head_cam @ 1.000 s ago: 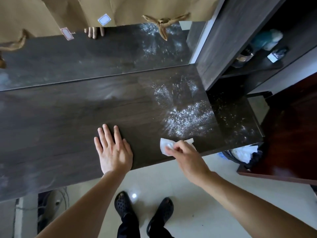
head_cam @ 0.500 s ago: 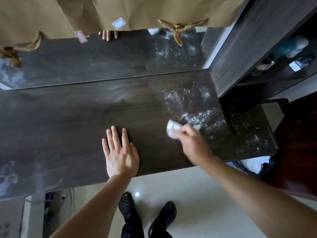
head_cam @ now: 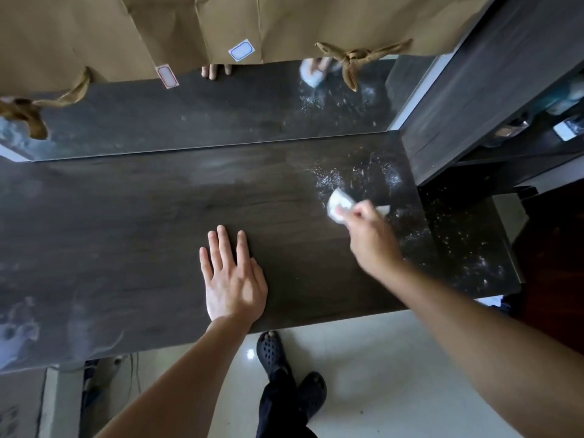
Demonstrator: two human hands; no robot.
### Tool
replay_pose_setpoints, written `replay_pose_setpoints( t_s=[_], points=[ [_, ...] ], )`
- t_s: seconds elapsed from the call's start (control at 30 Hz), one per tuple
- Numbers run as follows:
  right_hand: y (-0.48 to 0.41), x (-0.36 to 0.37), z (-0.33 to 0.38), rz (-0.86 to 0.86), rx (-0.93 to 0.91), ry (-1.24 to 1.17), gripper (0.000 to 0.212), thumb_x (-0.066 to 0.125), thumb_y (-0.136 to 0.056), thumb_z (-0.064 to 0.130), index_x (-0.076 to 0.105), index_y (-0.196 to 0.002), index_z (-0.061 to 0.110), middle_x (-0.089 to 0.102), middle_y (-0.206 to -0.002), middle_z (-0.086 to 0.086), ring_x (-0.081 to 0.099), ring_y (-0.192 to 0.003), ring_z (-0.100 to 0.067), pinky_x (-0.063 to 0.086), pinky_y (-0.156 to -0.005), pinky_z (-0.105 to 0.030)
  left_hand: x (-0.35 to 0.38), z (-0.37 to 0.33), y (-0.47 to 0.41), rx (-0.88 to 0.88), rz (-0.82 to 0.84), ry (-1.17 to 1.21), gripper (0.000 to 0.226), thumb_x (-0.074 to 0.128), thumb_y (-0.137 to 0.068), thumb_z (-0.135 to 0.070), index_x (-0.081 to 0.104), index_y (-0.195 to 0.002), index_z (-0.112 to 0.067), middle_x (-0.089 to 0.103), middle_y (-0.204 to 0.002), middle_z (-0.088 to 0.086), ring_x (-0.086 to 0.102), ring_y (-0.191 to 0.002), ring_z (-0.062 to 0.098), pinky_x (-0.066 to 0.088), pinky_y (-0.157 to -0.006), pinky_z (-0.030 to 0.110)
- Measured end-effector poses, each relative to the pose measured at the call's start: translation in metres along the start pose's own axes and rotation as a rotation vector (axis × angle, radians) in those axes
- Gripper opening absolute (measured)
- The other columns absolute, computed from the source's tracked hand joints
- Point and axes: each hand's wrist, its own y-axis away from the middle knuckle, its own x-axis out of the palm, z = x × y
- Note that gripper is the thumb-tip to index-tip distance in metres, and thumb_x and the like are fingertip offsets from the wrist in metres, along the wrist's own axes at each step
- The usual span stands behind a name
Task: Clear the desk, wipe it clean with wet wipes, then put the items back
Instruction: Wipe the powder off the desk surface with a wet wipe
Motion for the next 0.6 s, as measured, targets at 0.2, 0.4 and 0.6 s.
replay_pose_setpoints(
  t_s=[0.2, 0.4, 0.6],
  points=[
    [0.031, 0.015, 0.063, 0.07, -0.022, -0.065, 0.034, 0.049, -0.086, 0.002, 0.063, -0.115, 0.011, 0.052, -0.091, -0.008, 0.052, -0.076, -0.027, 0.048, -0.067, -0.039, -0.001, 0.002, -0.024, 0.023, -0.017, 0.02, 0.056, 0.033, -0.09, -0.026, 0.039, -0.143, -0.008, 0.023, -0.154, 0.022, 0.017, -0.143, 0.037, 0.012, -0.117, 0.051],
    [-0.018, 0.012, 0.011, 0.057, -0.108, -0.004, 0.037, 0.053, -0.086, 0.001, 0.065, -0.116, 0.019, 0.053, -0.089, -0.008, 0.054, -0.075, -0.03, 0.048, -0.065, -0.039, -0.002, 0.004, -0.044, 0.042, 0.003, 0.0, 0.058, 0.028, -0.091, -0.031, 0.036, -0.144, -0.01, 0.021, -0.155, 0.021, 0.015, -0.144, 0.036, 0.012, -0.117, 0.051],
    [-0.059, 0.027, 0.049, -0.013, 0.135, -0.01, 0.046, 0.048, -0.072, -0.002, 0.064, -0.113, 0.01, 0.052, -0.091, -0.015, 0.055, -0.075, -0.035, 0.048, -0.068, -0.042, -0.003, 0.002, -0.064, 0.057, 0.019, -0.002, 0.059, 0.028, -0.091, -0.033, 0.034, -0.146, -0.011, 0.02, -0.155, 0.021, 0.014, -0.144, 0.037, 0.013, -0.116, 0.053]
  ],
)
